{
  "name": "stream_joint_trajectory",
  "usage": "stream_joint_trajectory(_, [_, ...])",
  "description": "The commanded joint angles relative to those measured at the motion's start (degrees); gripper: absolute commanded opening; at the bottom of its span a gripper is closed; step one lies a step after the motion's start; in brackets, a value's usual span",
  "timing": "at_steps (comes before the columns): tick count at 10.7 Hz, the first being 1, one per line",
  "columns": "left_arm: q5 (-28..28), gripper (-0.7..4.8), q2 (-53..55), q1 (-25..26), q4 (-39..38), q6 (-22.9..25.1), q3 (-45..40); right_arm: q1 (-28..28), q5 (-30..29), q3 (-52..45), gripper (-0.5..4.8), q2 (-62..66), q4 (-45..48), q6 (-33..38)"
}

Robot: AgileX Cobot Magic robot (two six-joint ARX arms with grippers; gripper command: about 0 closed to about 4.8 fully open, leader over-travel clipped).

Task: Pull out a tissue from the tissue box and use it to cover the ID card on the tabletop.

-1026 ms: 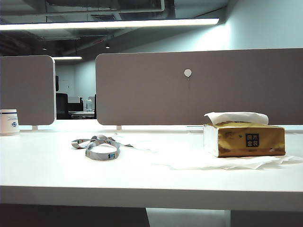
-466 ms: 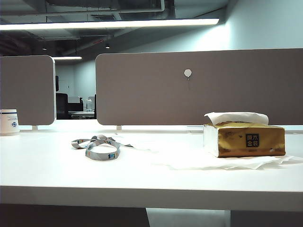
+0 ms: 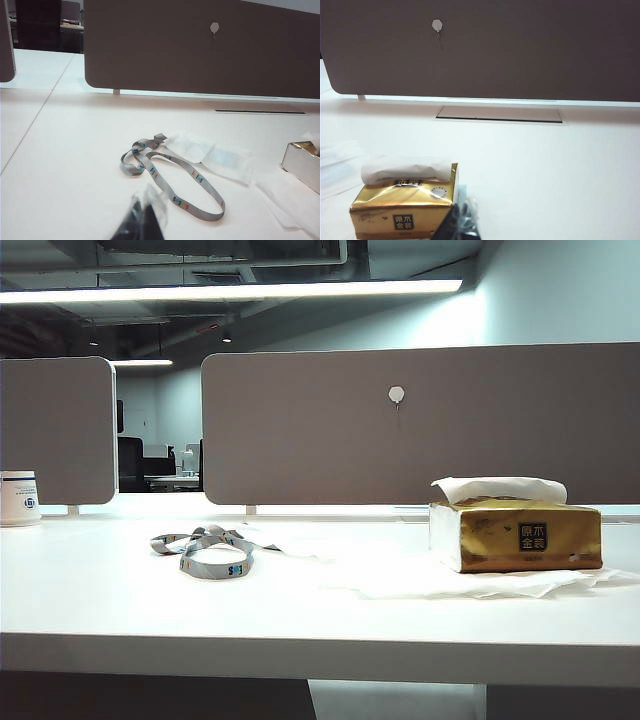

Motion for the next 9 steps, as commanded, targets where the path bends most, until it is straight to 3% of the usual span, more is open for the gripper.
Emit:
stream_joint_trajectory(1, [0.26,-0.06,0.02,-0.04,0.48,-0.20,0.24,0.07,-0.07,-4.48,-0.06,-0.02,7.15,0.22])
stream_joint_trajectory(6, [0.28,-0.06,0.02,-0.07,0.50,-0.20,0.24,0.11,-0.11,-10.97,-0.06,-0.04,13.70,3.06])
stream_joint_trajectory(9, [0.28,-0.06,0.02,-0.07,0.48,-0.20,0.24,7.06,1.25,-10.95,-0.06,-0.04,14.03,2.32])
